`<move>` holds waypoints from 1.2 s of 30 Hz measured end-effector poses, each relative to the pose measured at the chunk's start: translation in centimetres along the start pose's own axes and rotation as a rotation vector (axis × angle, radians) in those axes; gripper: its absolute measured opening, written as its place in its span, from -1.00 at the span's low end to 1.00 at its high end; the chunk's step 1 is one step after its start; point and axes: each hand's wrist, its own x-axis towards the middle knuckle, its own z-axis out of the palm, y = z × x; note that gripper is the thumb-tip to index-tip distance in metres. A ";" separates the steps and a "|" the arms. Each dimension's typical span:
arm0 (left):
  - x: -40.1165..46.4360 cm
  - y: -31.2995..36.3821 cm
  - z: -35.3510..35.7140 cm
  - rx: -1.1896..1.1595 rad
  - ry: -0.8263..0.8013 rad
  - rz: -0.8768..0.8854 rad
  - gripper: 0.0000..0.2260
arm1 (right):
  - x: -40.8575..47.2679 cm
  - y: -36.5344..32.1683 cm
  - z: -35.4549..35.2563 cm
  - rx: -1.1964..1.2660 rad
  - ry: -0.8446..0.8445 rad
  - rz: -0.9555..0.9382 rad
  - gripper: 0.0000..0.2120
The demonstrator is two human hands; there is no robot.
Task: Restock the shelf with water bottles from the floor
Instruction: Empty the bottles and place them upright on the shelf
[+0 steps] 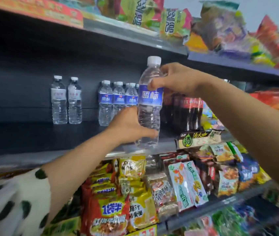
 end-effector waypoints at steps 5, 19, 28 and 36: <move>8.4 -2.2 5.0 0.117 0.117 -0.130 -0.46 | 6.6 6.4 -1.4 -0.032 -0.065 0.027 -0.92; 19.2 -6.6 12.2 0.341 0.165 -0.304 -0.38 | 19.9 16.2 -1.7 -0.202 -0.301 0.205 -0.56; 22.0 -7.7 12.0 0.371 0.068 -0.373 -0.64 | 23.0 18.0 0.6 -0.095 -0.102 0.245 -0.59; 24.3 -9.9 12.4 0.404 0.097 -0.401 -0.83 | 26.4 19.7 1.6 -0.091 -0.042 0.229 -0.52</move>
